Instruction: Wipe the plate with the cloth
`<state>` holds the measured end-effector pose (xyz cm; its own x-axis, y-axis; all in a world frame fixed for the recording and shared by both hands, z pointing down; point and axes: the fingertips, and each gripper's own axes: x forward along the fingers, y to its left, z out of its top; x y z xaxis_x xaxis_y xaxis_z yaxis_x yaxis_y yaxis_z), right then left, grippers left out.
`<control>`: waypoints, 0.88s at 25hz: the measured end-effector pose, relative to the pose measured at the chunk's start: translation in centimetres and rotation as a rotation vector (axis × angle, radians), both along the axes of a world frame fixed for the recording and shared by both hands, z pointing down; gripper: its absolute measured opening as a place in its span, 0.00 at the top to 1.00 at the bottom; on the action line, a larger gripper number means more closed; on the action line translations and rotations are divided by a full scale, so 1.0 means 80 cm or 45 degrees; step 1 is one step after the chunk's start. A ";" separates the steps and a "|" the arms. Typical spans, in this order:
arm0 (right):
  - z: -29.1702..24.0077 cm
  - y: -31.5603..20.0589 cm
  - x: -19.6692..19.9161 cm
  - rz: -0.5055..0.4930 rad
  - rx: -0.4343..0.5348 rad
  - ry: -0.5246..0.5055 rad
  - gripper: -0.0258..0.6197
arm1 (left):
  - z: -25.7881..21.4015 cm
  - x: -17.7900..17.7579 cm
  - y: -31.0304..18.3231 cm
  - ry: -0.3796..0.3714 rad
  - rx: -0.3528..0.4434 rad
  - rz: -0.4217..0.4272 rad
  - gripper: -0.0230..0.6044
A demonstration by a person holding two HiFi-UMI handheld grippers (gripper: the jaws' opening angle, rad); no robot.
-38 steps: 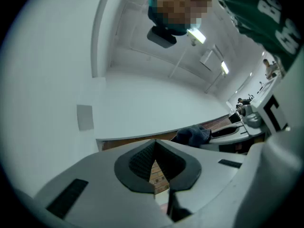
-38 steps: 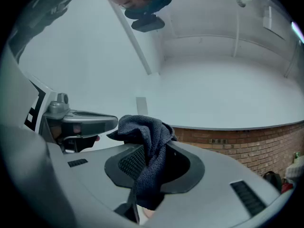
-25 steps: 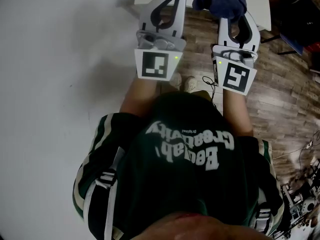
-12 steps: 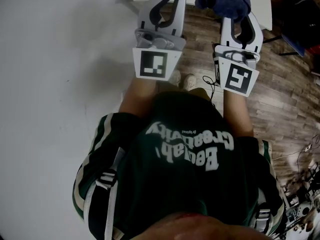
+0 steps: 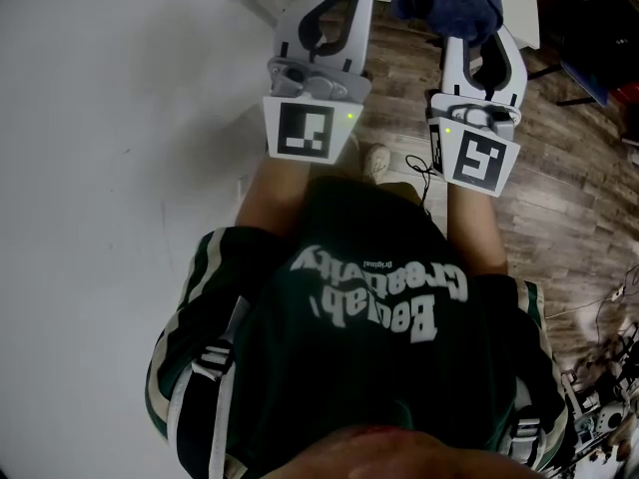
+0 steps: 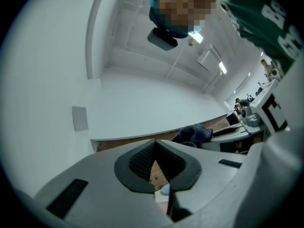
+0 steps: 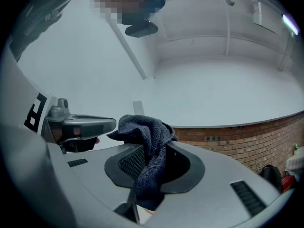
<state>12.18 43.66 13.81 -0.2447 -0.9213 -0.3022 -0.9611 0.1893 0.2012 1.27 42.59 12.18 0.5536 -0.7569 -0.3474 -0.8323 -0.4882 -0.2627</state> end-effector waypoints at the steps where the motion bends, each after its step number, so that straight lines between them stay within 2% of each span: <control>1: 0.001 0.001 0.000 -0.002 0.000 0.003 0.83 | 0.000 0.001 0.001 -0.003 0.003 0.001 0.96; 13: -0.004 -0.012 -0.005 -0.028 0.029 0.026 0.83 | 0.001 -0.006 -0.013 0.006 0.015 0.000 0.96; 22: -0.021 -0.116 -0.014 0.013 0.052 0.068 0.83 | 0.000 -0.017 -0.125 0.020 0.001 0.031 0.96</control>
